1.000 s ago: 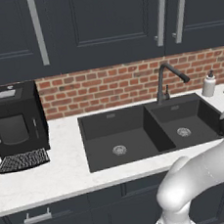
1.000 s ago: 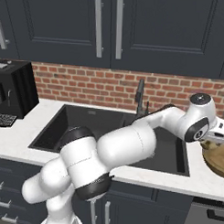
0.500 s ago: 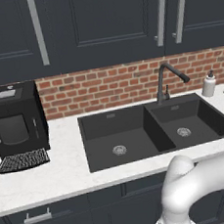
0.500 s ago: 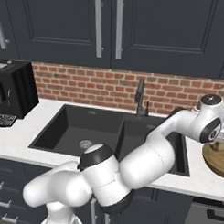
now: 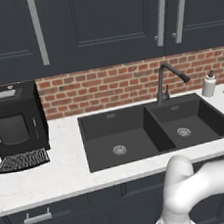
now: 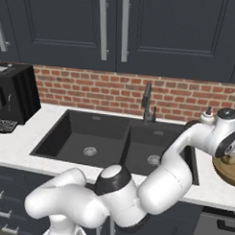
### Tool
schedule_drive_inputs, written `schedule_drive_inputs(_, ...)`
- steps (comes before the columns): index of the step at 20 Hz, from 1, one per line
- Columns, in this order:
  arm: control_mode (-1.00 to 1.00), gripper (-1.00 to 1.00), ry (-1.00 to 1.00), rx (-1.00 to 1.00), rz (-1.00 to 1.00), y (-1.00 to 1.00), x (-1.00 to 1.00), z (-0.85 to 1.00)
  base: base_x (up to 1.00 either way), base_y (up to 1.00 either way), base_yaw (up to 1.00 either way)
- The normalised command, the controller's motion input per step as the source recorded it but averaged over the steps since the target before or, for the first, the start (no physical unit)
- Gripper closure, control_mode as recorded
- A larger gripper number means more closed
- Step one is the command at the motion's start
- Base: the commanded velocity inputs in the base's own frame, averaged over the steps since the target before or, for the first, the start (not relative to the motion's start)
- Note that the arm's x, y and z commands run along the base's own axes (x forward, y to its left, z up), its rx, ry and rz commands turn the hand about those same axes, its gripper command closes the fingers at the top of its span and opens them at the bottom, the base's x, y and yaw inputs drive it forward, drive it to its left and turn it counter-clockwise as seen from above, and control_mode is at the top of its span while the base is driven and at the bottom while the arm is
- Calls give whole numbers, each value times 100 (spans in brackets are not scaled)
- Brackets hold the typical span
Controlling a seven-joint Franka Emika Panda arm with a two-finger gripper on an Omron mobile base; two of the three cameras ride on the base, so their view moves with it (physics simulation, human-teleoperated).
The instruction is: Pick the onion from the sink and place it in the bowl. Then pick the bowl and place it in the microwave. Then close the microwave door and press the start button.
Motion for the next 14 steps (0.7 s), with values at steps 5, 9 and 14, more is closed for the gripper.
schedule_drive_inputs(5,-100,100,-4,0,0,-3,6,-42,0,0,0)
schedule_drive_inputs(9,-100,100,-1,0,0,-3,0,-36,0,0,0)
schedule_drive_inputs(14,-100,-100,-5,0,0,0,10,-40,0,0,0)
